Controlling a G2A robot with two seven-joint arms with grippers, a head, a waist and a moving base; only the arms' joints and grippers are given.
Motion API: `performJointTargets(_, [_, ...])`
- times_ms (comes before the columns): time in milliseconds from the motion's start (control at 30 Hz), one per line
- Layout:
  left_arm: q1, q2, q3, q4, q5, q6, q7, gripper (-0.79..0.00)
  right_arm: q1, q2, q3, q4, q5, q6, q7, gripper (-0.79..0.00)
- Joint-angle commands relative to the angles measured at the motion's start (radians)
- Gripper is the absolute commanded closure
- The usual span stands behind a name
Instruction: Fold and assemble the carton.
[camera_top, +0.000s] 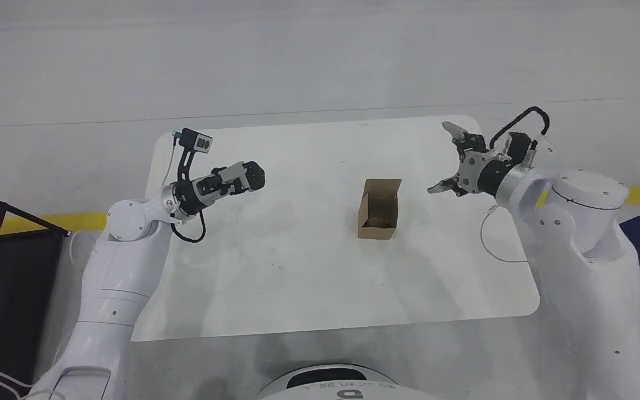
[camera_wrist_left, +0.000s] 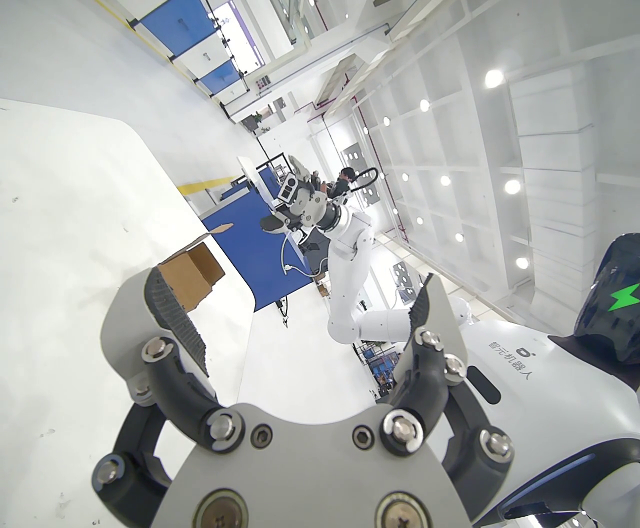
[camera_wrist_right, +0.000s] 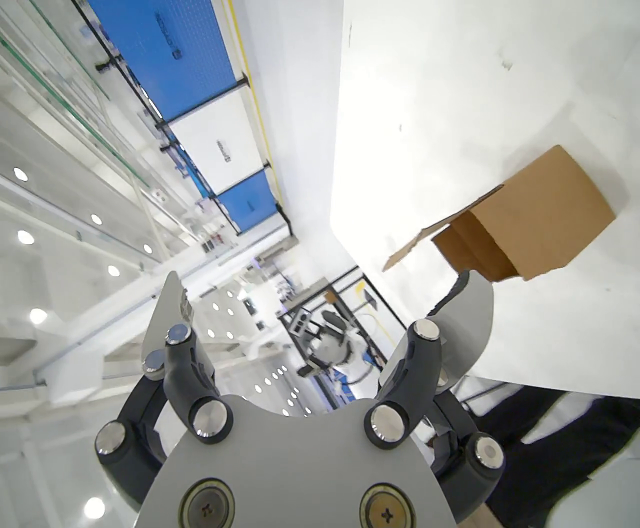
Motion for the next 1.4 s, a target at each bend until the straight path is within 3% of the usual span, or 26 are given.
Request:
performJointTargets(0, [0.000,0.000,0.000,0.000,0.000,0.000,0.000,-0.785,-0.009,0.025,-0.030,0.028,-0.200,-0.076,0.236,-0.785])
performJointTargets(133, [0.000,0.000,0.000,0.000,0.000,0.000,0.000,-0.785,-0.024,0.063,-0.065,0.067,-0.453,-0.248,0.499,-0.785])
performJointTargets(300, [0.000,0.000,0.000,0.000,0.000,0.000,0.000,-0.785,-0.050,0.088,-0.064,0.063,-0.599,-0.408,0.663,-0.785])
performJointTargets(400, [0.000,0.000,0.000,0.000,0.000,0.000,0.000,-0.785,-0.075,0.093,-0.074,0.045,-0.727,-0.456,0.584,-0.785])
performJointTargets(700, [0.000,0.000,0.000,0.000,0.000,0.000,0.000,-0.785,-0.079,0.093,-0.080,0.049,-0.745,-0.458,0.586,-0.785])
performJointTargets(933, [0.000,0.000,0.000,0.000,0.000,0.000,0.000,-0.785,-0.043,0.106,-0.209,0.070,-0.966,-0.519,0.742,-0.785])
performJointTargets(1300, [0.000,0.000,0.000,0.000,0.000,0.000,0.000,-0.785,0.028,0.096,-0.253,0.185,-0.937,-0.515,0.737,-0.782])
performJointTargets(1367, [0.000,0.000,0.000,0.000,0.000,0.000,0.000,-0.785,0.033,0.096,-0.267,0.196,-0.958,-0.523,0.751,-0.736])
